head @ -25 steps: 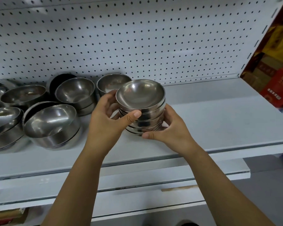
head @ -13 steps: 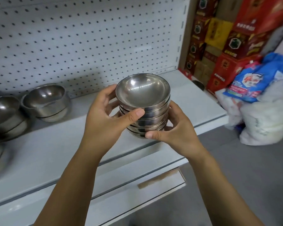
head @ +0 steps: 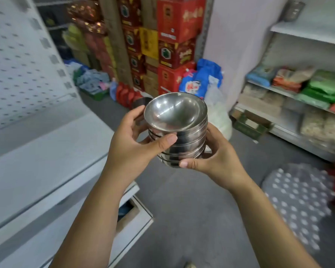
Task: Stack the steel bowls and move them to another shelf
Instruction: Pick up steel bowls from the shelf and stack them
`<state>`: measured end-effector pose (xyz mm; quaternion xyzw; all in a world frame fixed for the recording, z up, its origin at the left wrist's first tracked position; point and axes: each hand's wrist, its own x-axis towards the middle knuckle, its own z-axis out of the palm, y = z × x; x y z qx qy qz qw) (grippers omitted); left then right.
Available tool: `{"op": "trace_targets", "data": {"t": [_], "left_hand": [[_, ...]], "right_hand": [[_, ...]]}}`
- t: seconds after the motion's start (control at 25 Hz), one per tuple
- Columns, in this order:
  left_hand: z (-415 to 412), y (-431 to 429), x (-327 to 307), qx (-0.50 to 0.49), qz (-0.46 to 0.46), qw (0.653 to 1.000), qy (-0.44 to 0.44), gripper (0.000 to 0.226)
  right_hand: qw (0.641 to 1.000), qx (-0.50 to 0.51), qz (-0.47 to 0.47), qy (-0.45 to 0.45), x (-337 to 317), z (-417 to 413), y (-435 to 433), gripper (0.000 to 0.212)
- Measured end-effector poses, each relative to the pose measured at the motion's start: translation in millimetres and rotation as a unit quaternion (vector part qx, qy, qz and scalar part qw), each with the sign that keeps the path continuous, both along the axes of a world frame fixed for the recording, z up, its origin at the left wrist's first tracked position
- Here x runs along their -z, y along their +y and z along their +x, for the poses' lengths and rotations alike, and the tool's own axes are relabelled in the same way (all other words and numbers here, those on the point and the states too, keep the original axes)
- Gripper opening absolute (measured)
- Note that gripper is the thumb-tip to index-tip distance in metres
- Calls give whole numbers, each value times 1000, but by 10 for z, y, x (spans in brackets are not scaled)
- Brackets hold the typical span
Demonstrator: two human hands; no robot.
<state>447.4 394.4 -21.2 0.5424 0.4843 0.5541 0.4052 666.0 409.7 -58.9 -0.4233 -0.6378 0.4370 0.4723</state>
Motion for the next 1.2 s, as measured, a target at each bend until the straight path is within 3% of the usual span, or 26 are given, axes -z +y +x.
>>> {"op": "trace_targets", "data": {"t": [0.16, 0.64, 1.2], "left_hand": [[947, 312, 57, 74, -3, 997, -7, 86], [2942, 1636, 48, 271, 5, 963, 6, 91], [4778, 4341, -507, 369, 74, 926, 27, 86]], "right_hand": [[998, 62, -10, 4, 48, 944, 17, 111], [964, 266, -23, 16, 111, 2666, 405, 108], [926, 373, 56, 11, -261, 4240, 2843, 100]]}}
